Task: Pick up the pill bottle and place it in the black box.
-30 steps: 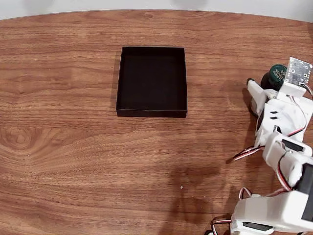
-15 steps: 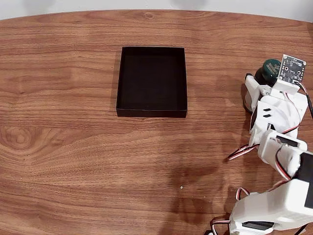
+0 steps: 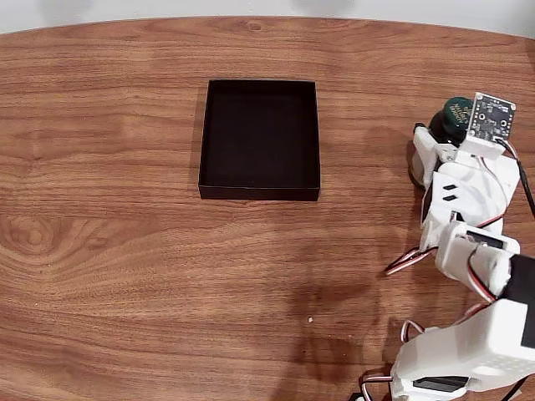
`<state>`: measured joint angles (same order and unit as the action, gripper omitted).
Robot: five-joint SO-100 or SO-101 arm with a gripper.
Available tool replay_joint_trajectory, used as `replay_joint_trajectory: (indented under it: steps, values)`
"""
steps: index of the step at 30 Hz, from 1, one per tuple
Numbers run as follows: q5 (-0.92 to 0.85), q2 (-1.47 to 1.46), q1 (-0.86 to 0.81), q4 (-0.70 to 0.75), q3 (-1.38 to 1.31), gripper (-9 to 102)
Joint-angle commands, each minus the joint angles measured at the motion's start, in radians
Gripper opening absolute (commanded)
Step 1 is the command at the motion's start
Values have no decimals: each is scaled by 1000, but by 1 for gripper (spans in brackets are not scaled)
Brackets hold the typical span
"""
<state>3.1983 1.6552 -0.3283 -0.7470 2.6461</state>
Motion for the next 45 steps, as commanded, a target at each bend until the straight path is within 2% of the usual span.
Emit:
replay_joint_trajectory:
  steps: [1,19,29,39,45]
  values:
    - [-32,126,32,-51,0,16]
    - [-78,614,325,107,189,16]
    - [-38,798,511,167,261,16]
    - [60,718,640,183,235,15]
    - [66,558,699,75,184,15]
